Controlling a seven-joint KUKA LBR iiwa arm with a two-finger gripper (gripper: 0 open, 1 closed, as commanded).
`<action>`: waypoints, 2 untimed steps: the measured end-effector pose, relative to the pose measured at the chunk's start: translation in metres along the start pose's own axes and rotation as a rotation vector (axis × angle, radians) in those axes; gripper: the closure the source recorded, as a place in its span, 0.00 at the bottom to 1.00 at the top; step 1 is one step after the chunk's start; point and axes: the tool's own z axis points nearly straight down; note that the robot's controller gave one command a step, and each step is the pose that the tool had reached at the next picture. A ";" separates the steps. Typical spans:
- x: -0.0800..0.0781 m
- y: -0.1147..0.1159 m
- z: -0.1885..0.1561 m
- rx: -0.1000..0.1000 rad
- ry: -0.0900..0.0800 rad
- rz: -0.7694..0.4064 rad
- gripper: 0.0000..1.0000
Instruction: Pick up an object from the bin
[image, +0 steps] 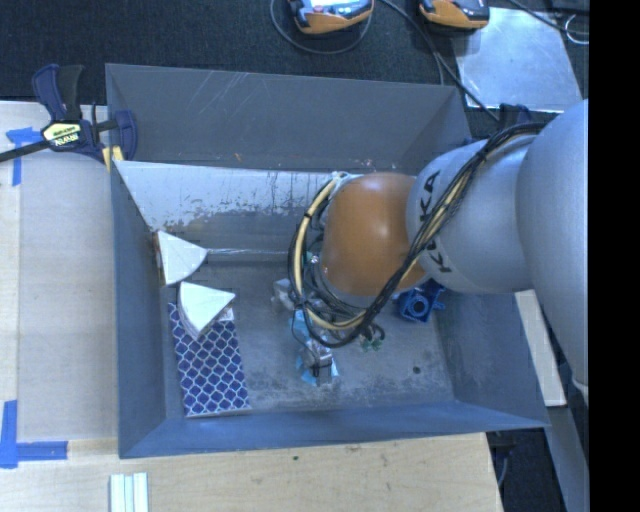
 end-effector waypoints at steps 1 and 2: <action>0.016 -0.050 -0.003 0.001 -0.007 -0.036 0.00; -0.031 -0.076 -0.008 0.000 -0.009 0.182 0.00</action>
Offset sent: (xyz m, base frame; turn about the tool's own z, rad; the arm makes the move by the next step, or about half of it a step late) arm 0.0507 -0.0658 0.0060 0.1818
